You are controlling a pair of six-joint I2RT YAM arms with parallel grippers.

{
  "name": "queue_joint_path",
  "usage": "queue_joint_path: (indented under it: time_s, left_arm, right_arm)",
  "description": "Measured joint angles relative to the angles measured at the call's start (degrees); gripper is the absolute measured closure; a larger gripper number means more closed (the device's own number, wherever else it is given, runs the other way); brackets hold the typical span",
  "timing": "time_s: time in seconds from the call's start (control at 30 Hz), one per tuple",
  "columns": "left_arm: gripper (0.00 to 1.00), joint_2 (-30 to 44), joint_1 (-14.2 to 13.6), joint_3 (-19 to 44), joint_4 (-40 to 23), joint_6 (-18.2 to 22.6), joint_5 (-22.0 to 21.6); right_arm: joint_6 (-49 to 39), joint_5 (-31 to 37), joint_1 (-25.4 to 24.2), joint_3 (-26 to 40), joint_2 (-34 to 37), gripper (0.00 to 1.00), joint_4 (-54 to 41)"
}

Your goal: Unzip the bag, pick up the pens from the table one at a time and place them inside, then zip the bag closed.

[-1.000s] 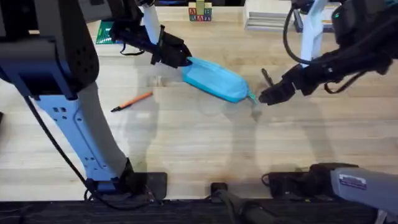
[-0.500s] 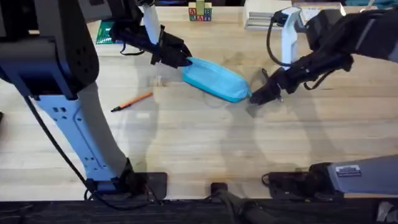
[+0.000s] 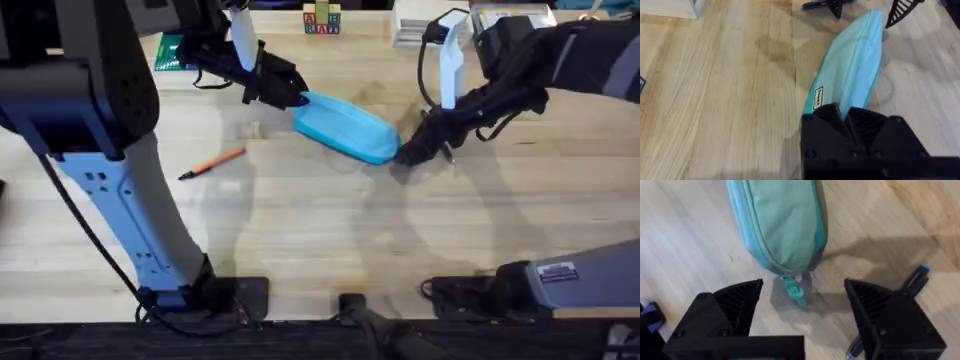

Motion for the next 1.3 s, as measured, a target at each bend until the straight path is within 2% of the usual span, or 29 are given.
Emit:
queue_joint_path:
  time_s: [0.7,0.93,1.07,1.1,1.3]
  left_arm:
    - [0.959,0.0,0.0,0.0,0.0,0.0,-0.02]
    - [0.959,0.0,0.0,0.0,0.0,0.0,-0.02]
    - [0.959,0.0,0.0,0.0,0.0,0.0,-0.02]
    - [0.959,0.0,0.0,0.0,0.0,0.0,-0.02]
    - [0.959,0.0,0.0,0.0,0.0,0.0,-0.02]
  right_arm:
    - [-1.07,-0.66,0.68,0.42,2.03,0.007,-0.38]
    - [-1.09,-0.66,1.88,0.42,2.14,0.057,-0.29]
    - [-1.21,-0.61,1.92,0.42,2.39,0.134,-0.34]
    - [-1.3,-0.57,1.92,0.42,2.56,0.461,-0.62]
    - [-1.28,-0.57,1.92,0.42,2.63,0.566,-0.75]
